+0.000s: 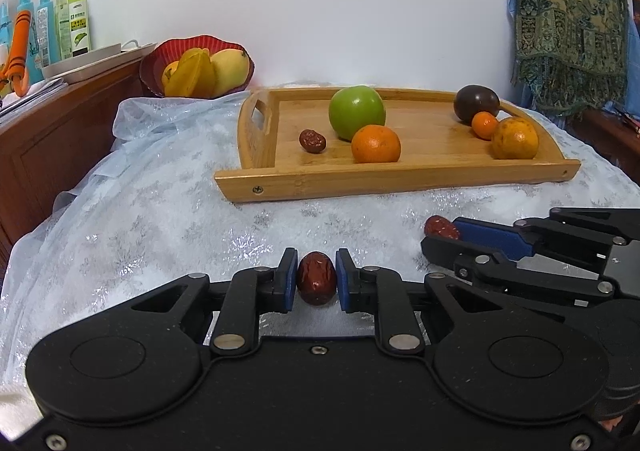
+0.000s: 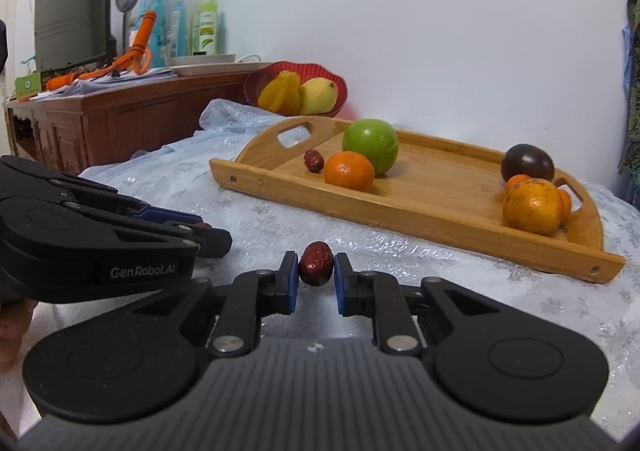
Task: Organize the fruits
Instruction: 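Carry both red dates in the grippers over the wooden tray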
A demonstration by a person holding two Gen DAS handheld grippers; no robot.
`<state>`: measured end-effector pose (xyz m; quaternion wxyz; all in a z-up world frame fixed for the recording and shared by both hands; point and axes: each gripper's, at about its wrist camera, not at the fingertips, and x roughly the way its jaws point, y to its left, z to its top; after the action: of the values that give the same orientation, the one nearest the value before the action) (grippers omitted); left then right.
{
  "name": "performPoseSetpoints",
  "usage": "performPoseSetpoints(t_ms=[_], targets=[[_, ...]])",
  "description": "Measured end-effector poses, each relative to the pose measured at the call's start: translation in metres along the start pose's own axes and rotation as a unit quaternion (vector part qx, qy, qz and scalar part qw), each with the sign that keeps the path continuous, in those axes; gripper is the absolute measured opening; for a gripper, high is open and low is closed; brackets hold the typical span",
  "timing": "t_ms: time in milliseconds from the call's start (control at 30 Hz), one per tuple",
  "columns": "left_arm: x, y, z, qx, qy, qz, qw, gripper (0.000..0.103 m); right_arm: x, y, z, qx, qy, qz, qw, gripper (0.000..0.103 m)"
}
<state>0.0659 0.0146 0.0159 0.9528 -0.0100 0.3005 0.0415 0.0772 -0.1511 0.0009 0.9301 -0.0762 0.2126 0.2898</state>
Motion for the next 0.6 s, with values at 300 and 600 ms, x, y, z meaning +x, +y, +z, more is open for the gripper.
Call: performPoseSetpoints(t_ms=[300, 600], targets=[[0.002, -0.010, 0.019, 0.006, -0.005, -0.005, 1.0000, 0.019, -0.005, -0.010, 0.010, 0.025, -0.014, -0.028, 0.999, 0.022], [0.009, -0.015, 0.043, 0.007, -0.017, -0.021, 0.9996, 0.019, -0.006, -0.025, 0.027, 0.028, -0.024, -0.064, 0.997, 0.022]])
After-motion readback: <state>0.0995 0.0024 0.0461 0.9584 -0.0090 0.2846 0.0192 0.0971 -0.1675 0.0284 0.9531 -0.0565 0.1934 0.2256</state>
